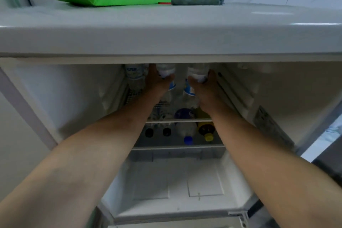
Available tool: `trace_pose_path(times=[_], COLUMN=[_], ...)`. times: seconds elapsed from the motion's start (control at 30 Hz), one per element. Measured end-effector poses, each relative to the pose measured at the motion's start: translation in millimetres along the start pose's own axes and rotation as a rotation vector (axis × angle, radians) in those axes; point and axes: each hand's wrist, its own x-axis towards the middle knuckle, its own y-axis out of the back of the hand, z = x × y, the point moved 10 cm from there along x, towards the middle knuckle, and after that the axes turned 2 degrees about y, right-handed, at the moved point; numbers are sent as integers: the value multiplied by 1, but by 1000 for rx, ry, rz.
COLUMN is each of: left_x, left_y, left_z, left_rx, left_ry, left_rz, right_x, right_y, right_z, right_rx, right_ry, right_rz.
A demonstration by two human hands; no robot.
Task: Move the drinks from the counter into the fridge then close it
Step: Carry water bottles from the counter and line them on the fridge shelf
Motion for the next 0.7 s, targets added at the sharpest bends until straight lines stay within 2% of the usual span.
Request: trace_pose_path(times=[0.27,0.37,0.43,0.57,0.7], left_x=[28,25,21,14,16], left_y=[-16,-14,-12,-16,-21], left_z=[-2,3,-5,-39,-43], left_rx=[59,9,55,396,419], left_ry=[-112,-188,-152,-17,-14], left_rz=[-19,-89,-105,-168,-111], right_x=[38,46,48,42,45], right_y=[-28,-31,-28,-14,-19], right_z=[11,14,21,44,55], right_rx=[-67,-97,-166,-507,-527], right_ry=[80,78,54,-19,-13], right_rz=[-30,-59,-94,-135,-151])
